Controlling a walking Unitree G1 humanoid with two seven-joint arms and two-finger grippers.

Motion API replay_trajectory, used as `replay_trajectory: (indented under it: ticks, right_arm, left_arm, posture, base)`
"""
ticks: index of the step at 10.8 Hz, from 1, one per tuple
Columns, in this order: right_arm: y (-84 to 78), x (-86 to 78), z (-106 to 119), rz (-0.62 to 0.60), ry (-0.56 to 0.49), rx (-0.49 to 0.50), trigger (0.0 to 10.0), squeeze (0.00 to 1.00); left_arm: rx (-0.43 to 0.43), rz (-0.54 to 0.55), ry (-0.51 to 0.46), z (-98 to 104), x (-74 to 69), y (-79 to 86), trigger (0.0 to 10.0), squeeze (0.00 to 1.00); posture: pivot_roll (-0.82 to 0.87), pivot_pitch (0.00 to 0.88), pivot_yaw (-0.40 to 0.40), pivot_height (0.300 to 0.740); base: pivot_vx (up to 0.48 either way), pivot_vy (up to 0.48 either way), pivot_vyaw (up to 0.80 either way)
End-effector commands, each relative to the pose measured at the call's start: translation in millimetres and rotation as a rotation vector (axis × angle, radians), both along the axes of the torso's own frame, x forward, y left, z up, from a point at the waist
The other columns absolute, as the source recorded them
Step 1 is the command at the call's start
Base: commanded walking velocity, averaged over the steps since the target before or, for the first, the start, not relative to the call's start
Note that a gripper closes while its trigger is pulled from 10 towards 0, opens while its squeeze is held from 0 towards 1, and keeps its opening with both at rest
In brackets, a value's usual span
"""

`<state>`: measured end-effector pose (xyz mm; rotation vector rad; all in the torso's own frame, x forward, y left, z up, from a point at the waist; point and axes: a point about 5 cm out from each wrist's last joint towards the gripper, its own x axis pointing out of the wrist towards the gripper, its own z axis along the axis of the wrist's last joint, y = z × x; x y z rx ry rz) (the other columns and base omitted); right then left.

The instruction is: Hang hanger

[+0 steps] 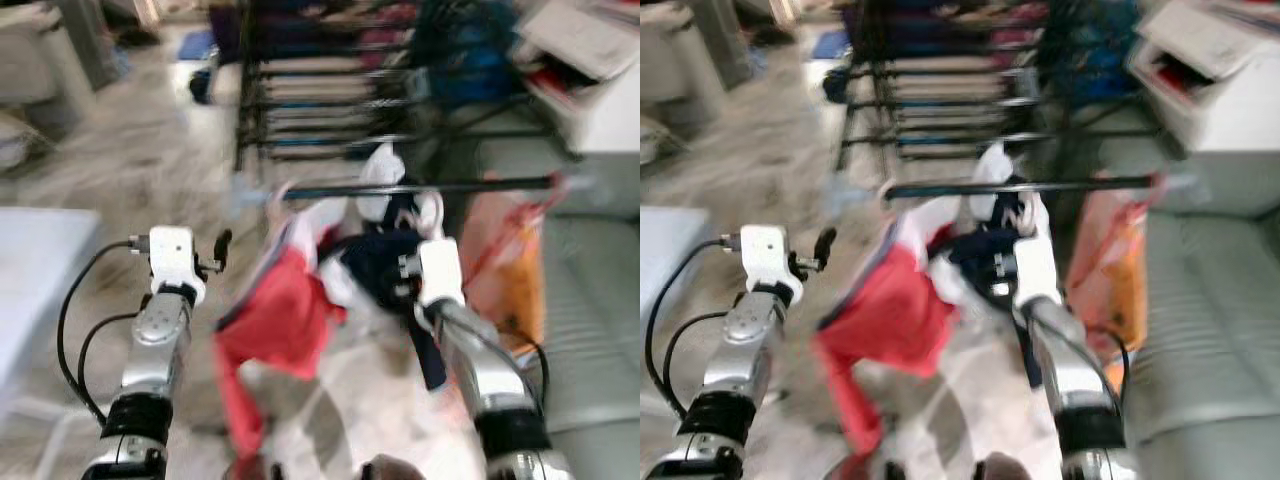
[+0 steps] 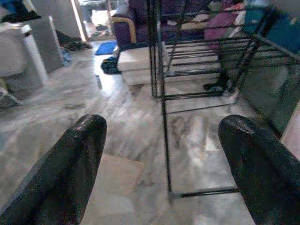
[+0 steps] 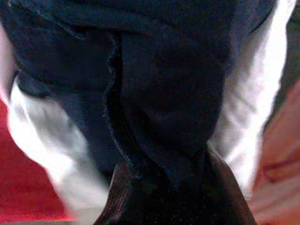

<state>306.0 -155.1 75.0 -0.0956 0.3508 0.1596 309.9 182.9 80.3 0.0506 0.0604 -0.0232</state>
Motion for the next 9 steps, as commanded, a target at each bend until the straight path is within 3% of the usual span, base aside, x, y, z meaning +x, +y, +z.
replay_trajectory:
  ticks: [1, 6, 9]
  right_arm:
    - [-12.1, 6.5, 5.8, -0.036, -0.019, -0.009, 10.0, 0.0]
    - [-44.1, 50.6, 27.0, -0.132, 0.015, -0.036, 10.0, 0.0]
    - [-40.4, 65.0, 30.3, -0.101, 0.083, -0.016, 10.0, 0.0]
  left_arm:
    - [0.001, -0.011, 0.003, 0.8, 0.9, -4.1, 10.0, 0.0]
    - [-0.014, -0.031, -0.001, 4.4, -3.1, -5.7, 10.0, 0.0]
    - [0.001, -0.026, 0.016, 3.1, -15.6, 2.0, 10.0, 0.0]
  posture:
    - [-0.07, 0.019, 0.023, 0.74]
    - [-0.03, 0.055, 0.021, 0.74]
    - [0.0, 0.106, 0.018, 0.74]
  base:
    - [0.0, 0.0, 0.0]
    - [0.0, 0.0, 0.0]
    - [0.0, 0.0, 0.0]
